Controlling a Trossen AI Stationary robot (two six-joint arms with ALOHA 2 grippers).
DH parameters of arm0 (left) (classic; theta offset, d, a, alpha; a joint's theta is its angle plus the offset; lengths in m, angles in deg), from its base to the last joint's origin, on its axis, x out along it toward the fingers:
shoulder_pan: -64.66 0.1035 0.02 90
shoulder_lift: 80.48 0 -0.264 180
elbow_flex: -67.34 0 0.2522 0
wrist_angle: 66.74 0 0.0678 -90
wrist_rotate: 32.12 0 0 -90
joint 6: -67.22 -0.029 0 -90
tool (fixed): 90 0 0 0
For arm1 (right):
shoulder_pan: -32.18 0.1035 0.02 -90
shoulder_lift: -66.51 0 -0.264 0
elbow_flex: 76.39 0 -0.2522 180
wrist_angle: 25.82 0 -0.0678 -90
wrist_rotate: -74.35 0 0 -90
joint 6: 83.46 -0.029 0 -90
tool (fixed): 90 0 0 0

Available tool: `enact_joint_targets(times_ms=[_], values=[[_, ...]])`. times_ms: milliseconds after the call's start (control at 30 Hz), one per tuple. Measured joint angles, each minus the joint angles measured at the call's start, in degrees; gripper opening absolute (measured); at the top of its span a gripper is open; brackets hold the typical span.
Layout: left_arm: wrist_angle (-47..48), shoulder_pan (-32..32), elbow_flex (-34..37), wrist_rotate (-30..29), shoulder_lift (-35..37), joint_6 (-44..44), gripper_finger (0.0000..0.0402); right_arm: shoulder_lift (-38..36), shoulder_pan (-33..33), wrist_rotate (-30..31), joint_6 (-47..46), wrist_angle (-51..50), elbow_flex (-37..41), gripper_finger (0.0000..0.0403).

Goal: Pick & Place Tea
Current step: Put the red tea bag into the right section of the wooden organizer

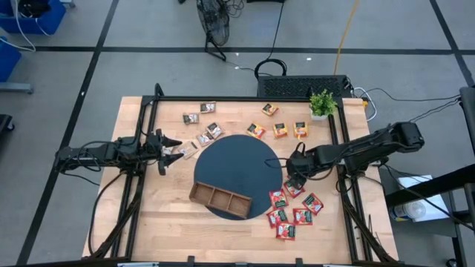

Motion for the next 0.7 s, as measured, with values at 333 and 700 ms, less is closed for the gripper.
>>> enact_joint_targets(times_ms=[333, 700], values=[[0.0, 0.0, 0.0, 0.1, 0.0, 0.0, 0.0257, 4.2, 0.0, -2.4, -2.4, 2.9, 1.4, 0.0242], [-0.2, 0.0, 0.0, 0.1, 0.0, 0.0, 0.0257, 4.6, 0.0, -6.3, -5.5, 4.5, 5.6, 0.0210]])
